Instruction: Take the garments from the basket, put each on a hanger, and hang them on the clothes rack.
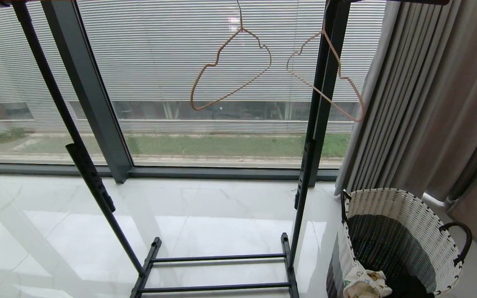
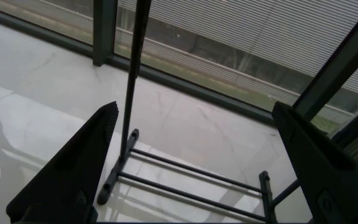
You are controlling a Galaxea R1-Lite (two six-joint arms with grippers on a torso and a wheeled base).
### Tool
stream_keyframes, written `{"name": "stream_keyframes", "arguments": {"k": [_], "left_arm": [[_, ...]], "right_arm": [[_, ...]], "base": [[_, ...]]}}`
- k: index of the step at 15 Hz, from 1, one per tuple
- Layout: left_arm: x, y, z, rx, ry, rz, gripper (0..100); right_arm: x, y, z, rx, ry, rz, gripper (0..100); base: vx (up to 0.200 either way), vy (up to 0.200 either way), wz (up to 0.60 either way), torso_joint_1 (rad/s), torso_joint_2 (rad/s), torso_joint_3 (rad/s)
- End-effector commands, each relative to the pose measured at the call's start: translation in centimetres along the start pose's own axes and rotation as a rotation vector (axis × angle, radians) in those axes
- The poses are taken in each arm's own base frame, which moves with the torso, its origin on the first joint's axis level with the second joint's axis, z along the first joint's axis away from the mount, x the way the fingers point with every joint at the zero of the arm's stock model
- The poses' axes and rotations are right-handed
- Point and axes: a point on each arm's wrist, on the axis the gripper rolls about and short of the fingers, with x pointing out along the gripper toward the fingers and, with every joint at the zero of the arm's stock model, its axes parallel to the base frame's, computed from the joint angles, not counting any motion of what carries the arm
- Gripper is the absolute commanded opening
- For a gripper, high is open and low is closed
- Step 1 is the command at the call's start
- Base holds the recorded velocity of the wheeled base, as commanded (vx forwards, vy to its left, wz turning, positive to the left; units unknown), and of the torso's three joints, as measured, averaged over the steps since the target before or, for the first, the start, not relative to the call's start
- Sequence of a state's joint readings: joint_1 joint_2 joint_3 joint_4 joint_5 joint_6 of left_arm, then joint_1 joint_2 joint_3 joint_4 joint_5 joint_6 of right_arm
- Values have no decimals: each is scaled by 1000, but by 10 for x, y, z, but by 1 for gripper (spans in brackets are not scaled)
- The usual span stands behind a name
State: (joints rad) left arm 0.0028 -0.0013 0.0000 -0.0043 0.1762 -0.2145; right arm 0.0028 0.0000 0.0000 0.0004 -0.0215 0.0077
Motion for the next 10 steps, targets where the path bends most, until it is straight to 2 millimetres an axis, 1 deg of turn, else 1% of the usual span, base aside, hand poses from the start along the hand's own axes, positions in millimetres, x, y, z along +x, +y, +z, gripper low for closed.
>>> {"name": "stream_keyframes", "arguments": {"k": [1,10], "left_arm": [[0,0,0,0,1,1,100],[0,0,0,0,1,-1,100]], "right_arm": [[0,0,0,0,0,0,100],[0,0,0,-5,0,2,100]], "base": [[-200,0,0,2,7,2],[0,0,0,0,0,0]]}}
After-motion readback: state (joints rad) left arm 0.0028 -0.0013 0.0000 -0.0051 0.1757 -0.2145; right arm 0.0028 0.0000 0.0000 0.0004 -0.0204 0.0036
